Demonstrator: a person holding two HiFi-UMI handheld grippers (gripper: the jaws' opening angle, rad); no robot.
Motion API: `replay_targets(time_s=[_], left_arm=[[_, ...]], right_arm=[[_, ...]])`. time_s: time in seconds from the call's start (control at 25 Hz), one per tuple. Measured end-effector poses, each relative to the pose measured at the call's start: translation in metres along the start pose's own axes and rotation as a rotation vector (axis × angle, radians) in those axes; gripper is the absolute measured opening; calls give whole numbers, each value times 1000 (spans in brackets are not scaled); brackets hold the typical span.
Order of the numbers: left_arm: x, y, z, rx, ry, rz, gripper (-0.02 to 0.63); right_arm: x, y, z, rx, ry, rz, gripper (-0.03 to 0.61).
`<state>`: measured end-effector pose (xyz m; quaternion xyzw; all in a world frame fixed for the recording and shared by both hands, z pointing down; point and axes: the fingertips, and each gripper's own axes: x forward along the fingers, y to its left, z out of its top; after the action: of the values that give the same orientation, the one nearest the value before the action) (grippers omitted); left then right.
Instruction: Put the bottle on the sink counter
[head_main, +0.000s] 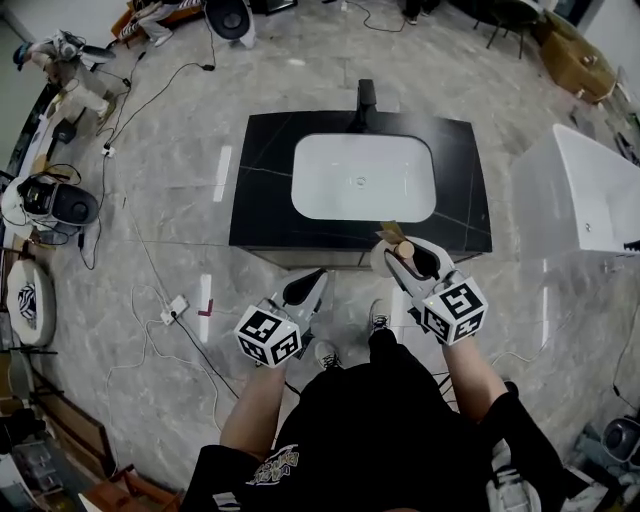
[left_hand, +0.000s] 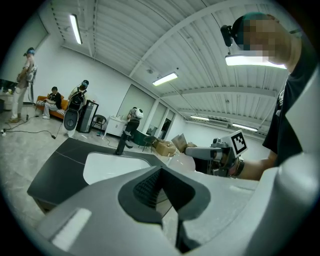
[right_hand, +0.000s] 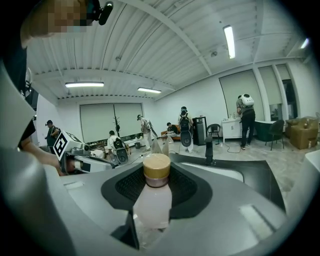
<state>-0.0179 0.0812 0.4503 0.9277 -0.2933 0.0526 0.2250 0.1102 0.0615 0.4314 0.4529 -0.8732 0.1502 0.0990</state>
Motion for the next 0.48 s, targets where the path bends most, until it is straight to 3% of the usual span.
replay_targets(time_s=[0.48], left_arm=[[48,16,24,-29,-28,67,0]], right_arm=[[28,-53,26,-28,25,76,162]])
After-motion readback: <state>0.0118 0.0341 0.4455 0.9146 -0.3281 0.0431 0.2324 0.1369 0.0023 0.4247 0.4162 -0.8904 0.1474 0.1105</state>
